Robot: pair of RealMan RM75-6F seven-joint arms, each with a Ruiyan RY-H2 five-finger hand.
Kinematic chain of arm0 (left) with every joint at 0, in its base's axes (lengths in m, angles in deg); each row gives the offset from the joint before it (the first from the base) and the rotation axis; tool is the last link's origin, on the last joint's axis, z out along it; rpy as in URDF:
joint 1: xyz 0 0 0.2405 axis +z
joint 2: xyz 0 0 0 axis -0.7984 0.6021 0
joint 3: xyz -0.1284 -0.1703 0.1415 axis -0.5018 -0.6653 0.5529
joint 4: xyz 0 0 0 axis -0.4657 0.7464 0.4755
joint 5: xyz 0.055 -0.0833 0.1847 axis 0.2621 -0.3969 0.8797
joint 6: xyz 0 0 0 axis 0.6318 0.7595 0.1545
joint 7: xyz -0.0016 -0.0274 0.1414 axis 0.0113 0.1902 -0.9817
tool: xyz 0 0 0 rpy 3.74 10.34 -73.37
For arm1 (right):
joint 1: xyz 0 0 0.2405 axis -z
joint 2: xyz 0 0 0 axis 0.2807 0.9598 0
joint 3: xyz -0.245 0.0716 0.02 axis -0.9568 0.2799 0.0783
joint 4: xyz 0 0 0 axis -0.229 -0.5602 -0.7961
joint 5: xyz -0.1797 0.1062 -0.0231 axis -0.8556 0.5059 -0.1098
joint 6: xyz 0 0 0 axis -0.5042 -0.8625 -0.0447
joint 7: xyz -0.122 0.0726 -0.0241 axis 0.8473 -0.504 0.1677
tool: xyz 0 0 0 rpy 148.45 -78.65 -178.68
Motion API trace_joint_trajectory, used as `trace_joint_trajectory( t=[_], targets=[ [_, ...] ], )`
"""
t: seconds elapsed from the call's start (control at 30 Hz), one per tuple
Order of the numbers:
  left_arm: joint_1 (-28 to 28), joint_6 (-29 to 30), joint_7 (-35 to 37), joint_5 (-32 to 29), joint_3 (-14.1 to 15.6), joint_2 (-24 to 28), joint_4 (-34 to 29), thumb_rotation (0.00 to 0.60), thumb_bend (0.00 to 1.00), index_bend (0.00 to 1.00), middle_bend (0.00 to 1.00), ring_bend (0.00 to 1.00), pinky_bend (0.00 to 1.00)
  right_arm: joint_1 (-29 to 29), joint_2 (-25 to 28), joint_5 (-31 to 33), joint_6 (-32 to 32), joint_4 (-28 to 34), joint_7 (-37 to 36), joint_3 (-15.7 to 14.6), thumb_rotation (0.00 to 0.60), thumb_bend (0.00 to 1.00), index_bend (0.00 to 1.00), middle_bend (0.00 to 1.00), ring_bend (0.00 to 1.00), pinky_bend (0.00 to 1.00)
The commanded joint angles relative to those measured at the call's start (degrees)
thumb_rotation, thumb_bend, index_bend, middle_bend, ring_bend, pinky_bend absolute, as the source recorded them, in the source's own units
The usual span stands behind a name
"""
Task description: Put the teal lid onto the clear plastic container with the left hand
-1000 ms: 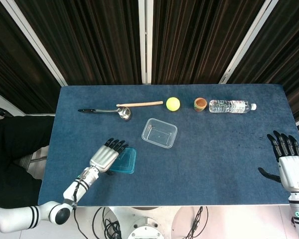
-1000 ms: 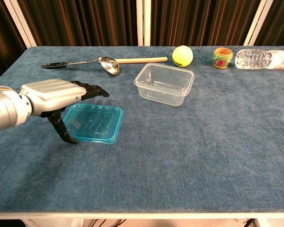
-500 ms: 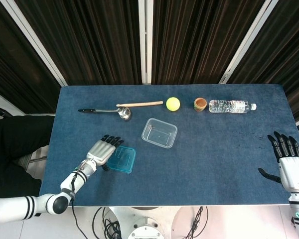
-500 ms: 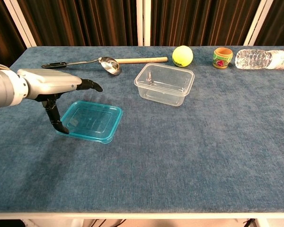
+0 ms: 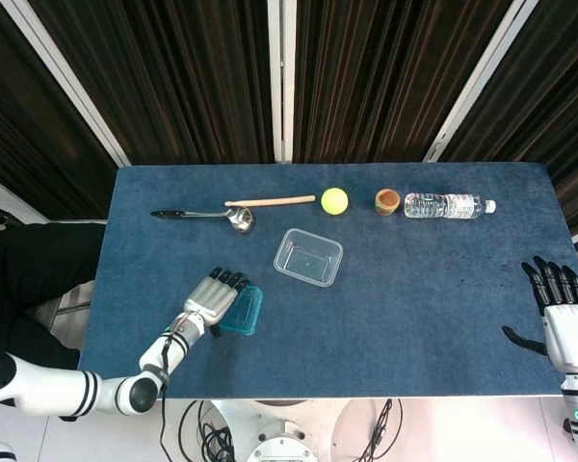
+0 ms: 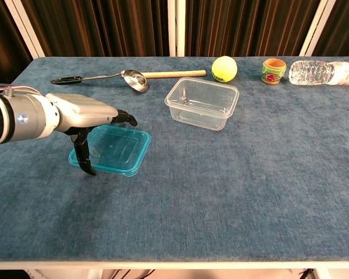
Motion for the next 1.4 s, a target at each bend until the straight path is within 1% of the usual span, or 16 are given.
trace_joint_trajectory(
  t=[0.03,0.5,0.57,0.63,0.73,0.83,1.0,1.1,1.23,1.3,1.4],
  targets=[
    [-0.82,0.99,-0.54,-1.21,0.58,-0.89,0.34,0.600,0.04,0.04,0.00,0.00,0.04,0.05,-0.06,0.07,0.00,-0.19,-0.21,0.01,0.600,0.03,0.00,0.00,0.00,0.00],
    [-3.48,2.57,-1.25,-6.12,1.52,-1.57,0.95,0.600,0.06,0.06,0.00,0.00,0.04,0.26,-0.51,0.30,0.16,-1.32,-1.37,-0.06,0.600,0.03,0.00,0.00,0.00,0.00],
    [-3.53,2.57,-0.81,-6.24,1.62,-1.62,1.07,0.600,0.10,0.10,0.01,0.00,0.04,0.33,-0.56,0.27,0.03,-1.46,-1.60,-0.05,0.600,0.03,0.00,0.00,0.00,0.00],
    [-3.37,2.68,-0.04,-5.97,1.62,-1.51,1.00,0.600,0.19,0.18,0.07,0.00,0.05,0.36,-0.61,0.18,-0.13,-1.59,-1.80,-0.02,0.600,0.03,0.00,0.00,0.00,0.00],
    [-2.77,3.50,1.40,-3.99,1.56,-1.17,0.57,0.600,0.28,0.28,0.14,0.01,0.07,0.40,-0.72,0.07,-0.23,-1.79,-2.04,-0.04,0.600,0.03,0.00,0.00,0.00,0.00],
    [-2.04,4.79,2.49,-1.31,1.72,-0.22,-0.52,0.600,0.30,0.32,0.20,0.05,0.09,0.42,-0.80,0.04,-0.26,-1.88,-2.17,-0.03,0.600,0.03,0.00,0.00,0.00,0.00],
    [-1.12,6.98,3.83,2.69,1.44,2.89,-3.63,0.600,0.30,0.33,0.22,0.07,0.11,0.55,-0.67,-0.20,-0.74,-1.80,-2.23,0.02,0.600,0.03,0.00,0.00,0.00,0.00],
    [-1.12,8.30,4.19,4.34,0.39,5.52,-5.92,0.600,0.30,0.33,0.22,0.07,0.11,0.67,-0.46,-0.31,-1.11,-1.58,-2.08,0.09,0.600,0.03,0.00,0.00,0.00,0.00],
    [-3.35,7.16,4.17,4.32,-3.00,8.47,-7.80,0.600,0.30,0.33,0.22,0.07,0.12,0.67,-0.16,-0.64,-1.60,-0.94,-1.55,0.25,0.600,0.03,0.00,0.00,0.00,0.00],
    [-5.24,5.70,3.45,3.18,-4.54,8.61,-7.12,0.600,0.30,0.33,0.22,0.07,0.12,0.66,0.02,-0.81,-1.80,-0.54,-1.22,0.30,0.600,0.03,0.00,0.00,0.00,0.00],
    [-9.31,1.96,2.29,-0.27,-7.10,7.49,-4.51,0.600,0.30,0.33,0.22,0.07,0.12,0.65,0.40,-0.94,-1.93,0.21,-0.50,0.36,0.600,0.03,0.00,0.00,0.00,0.00]
  ],
)
